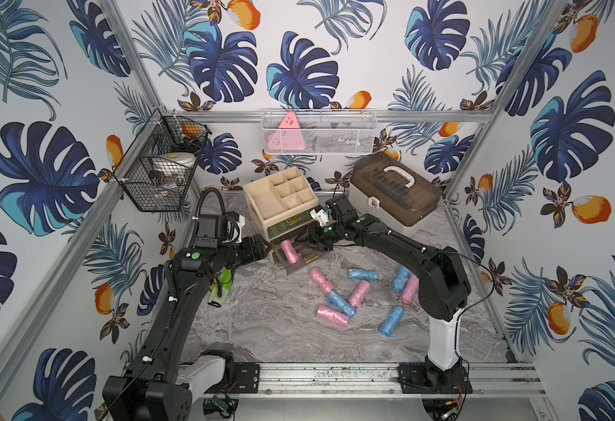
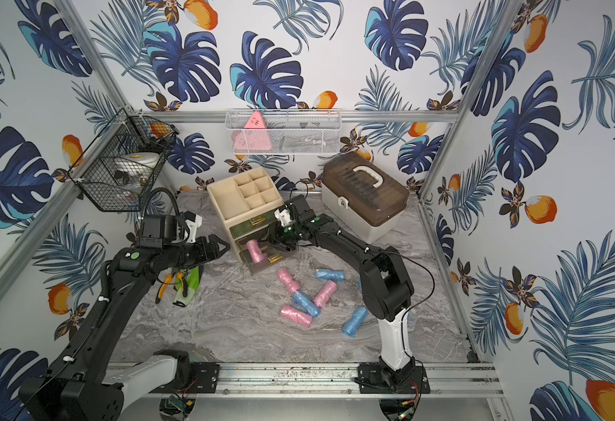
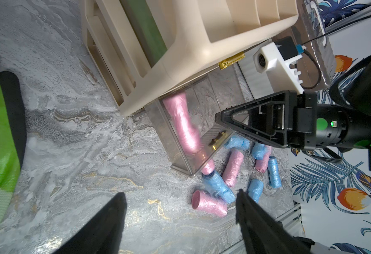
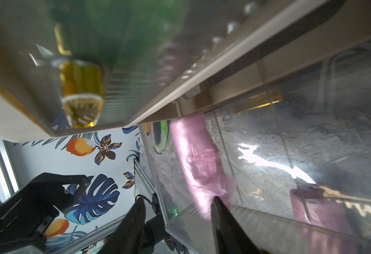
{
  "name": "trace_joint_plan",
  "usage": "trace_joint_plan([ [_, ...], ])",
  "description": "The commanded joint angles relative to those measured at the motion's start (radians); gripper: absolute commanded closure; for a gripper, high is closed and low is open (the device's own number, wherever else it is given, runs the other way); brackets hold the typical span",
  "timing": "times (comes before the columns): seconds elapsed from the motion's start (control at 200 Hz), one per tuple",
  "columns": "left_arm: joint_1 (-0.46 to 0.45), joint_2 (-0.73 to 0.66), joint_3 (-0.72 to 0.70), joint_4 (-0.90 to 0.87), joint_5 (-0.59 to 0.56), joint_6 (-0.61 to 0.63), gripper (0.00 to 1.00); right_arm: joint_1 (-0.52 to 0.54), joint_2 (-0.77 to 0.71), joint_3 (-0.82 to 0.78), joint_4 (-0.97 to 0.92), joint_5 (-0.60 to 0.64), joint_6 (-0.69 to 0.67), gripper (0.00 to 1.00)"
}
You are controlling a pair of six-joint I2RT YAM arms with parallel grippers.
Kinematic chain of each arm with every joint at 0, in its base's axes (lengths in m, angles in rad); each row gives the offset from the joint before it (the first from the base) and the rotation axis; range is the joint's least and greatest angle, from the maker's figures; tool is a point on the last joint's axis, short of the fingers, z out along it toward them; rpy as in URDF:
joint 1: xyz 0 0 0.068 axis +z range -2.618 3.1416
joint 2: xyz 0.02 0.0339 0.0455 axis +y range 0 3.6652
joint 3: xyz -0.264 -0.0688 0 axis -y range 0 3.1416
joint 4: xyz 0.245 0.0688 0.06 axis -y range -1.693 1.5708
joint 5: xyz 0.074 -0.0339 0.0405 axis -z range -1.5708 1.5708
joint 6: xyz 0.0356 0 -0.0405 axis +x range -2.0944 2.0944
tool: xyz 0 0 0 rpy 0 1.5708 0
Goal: Sort the rolls of trash bags by color and place them into the drawer
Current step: Place the roll of trash bags in the drawer, then pick up the roll of trash bags from the center of the board.
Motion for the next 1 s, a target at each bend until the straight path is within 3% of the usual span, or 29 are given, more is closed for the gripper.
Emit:
trace_joint_plan([
  [0.0, 0.002, 0.001, 0.011, -0.003, 0.006, 0.011, 0.18, 0.001, -0.016, 0.004, 0.001, 0.003, -0.012, 0.47],
  [0.25, 0.004, -0.001, 0.02, -0.01, 0.001, 0.014, 0.18, 0.0, -0.106, -0.016, -0.112, 0.086, -0.132, 0.47],
  [0.52, 0.004, -0.001, 0.027, -0.013, 0.003, 0.016, 0.18, -0.006, -0.27, -0.125, -0.305, 0.326, -0.294, 0.47],
  [0.766, 0.004, 0.003, 0.01, 0.003, 0.006, 0.01, 0.18, -0.024, -0.401, -0.311, -0.34, 0.435, -0.275, 0.49],
  [0.996, 0.004, -0.004, 0.002, 0.005, 0.009, 0.012, 0.18, -0.031, -0.489, -0.506, -0.342, 0.463, -0.232, 0.51],
])
